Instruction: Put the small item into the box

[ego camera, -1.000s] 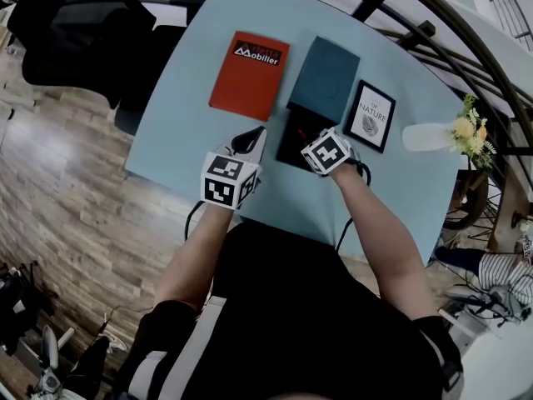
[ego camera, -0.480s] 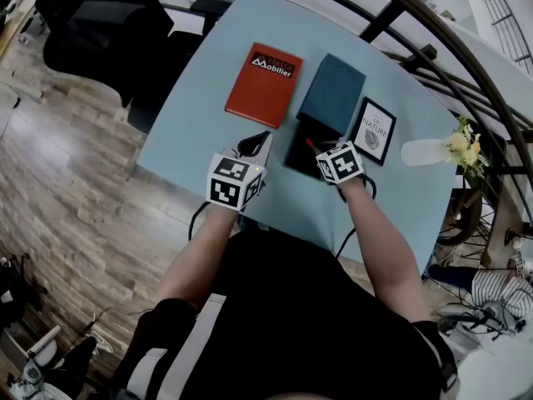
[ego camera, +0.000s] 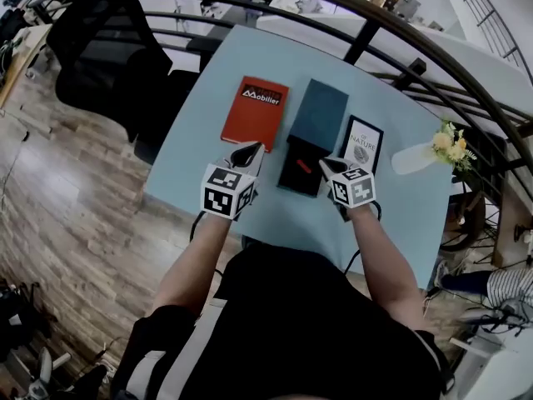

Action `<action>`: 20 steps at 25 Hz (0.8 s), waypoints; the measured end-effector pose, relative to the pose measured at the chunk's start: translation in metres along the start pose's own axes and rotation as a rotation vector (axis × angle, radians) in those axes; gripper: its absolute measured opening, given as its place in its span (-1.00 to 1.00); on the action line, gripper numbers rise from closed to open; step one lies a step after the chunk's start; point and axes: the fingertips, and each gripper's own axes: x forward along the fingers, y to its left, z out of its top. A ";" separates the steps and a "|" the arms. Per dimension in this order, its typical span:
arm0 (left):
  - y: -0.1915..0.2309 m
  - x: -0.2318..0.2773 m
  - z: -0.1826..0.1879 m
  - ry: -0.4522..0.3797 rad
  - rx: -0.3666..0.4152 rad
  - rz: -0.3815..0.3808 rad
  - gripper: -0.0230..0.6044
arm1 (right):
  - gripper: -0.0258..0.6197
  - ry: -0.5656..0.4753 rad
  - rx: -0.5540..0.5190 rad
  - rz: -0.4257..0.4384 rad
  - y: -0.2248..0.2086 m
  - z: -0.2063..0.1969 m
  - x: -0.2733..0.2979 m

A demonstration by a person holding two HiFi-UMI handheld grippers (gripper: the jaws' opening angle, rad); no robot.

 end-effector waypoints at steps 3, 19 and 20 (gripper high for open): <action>-0.012 0.002 0.004 0.009 0.015 0.018 -0.91 | -0.92 -0.047 0.014 0.057 0.000 -0.003 -0.022; -0.141 0.031 0.010 -0.002 0.016 0.139 -0.91 | -0.92 -0.308 0.215 0.081 -0.082 -0.052 -0.173; -0.145 0.030 0.014 -0.003 0.016 0.153 -0.91 | -0.92 -0.324 0.192 0.091 -0.083 -0.044 -0.179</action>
